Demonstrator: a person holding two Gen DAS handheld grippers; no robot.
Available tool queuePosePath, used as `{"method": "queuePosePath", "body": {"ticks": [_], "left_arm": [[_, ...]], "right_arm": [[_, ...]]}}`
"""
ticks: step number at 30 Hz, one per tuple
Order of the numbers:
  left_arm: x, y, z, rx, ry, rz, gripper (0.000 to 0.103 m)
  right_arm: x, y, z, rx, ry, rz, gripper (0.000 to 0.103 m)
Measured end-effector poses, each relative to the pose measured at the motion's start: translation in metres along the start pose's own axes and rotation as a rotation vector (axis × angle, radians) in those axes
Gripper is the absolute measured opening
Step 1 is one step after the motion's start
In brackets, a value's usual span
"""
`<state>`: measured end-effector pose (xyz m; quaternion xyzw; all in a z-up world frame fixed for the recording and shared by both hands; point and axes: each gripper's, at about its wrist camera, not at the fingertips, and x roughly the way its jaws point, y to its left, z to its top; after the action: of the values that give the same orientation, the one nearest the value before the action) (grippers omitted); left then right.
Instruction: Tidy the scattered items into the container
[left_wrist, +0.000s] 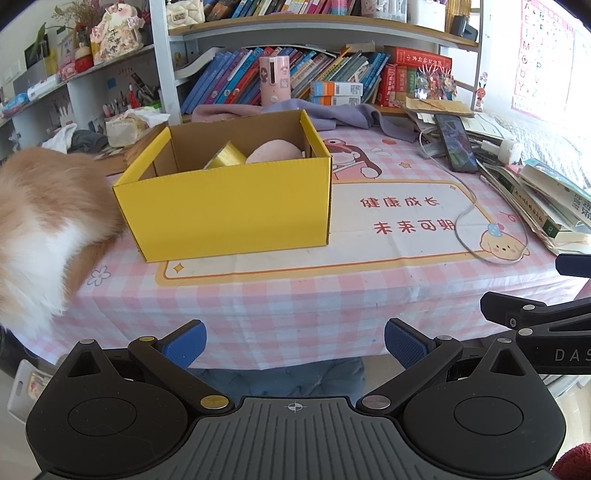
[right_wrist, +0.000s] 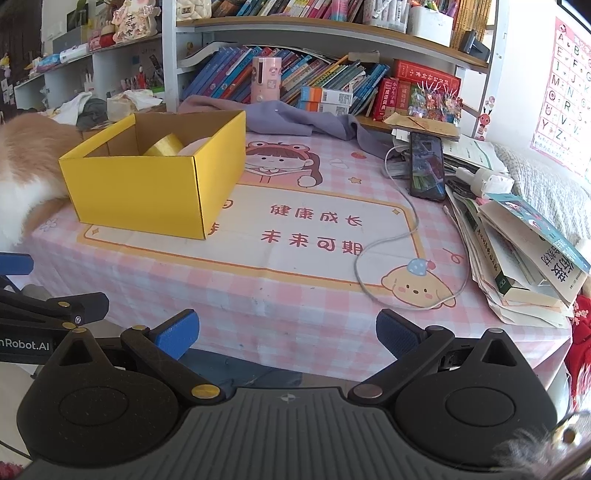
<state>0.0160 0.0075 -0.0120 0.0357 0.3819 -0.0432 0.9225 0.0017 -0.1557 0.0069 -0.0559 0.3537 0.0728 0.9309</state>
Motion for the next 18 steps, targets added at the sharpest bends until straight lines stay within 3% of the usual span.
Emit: {"method": "queuePosePath", "body": {"ticks": [18], "left_arm": [[0.0019,-0.002,-0.0009,0.006,0.01,0.0,0.103]], "right_arm": [[-0.0001,0.0002,-0.0008,0.001,0.0,0.001,0.103]]}}
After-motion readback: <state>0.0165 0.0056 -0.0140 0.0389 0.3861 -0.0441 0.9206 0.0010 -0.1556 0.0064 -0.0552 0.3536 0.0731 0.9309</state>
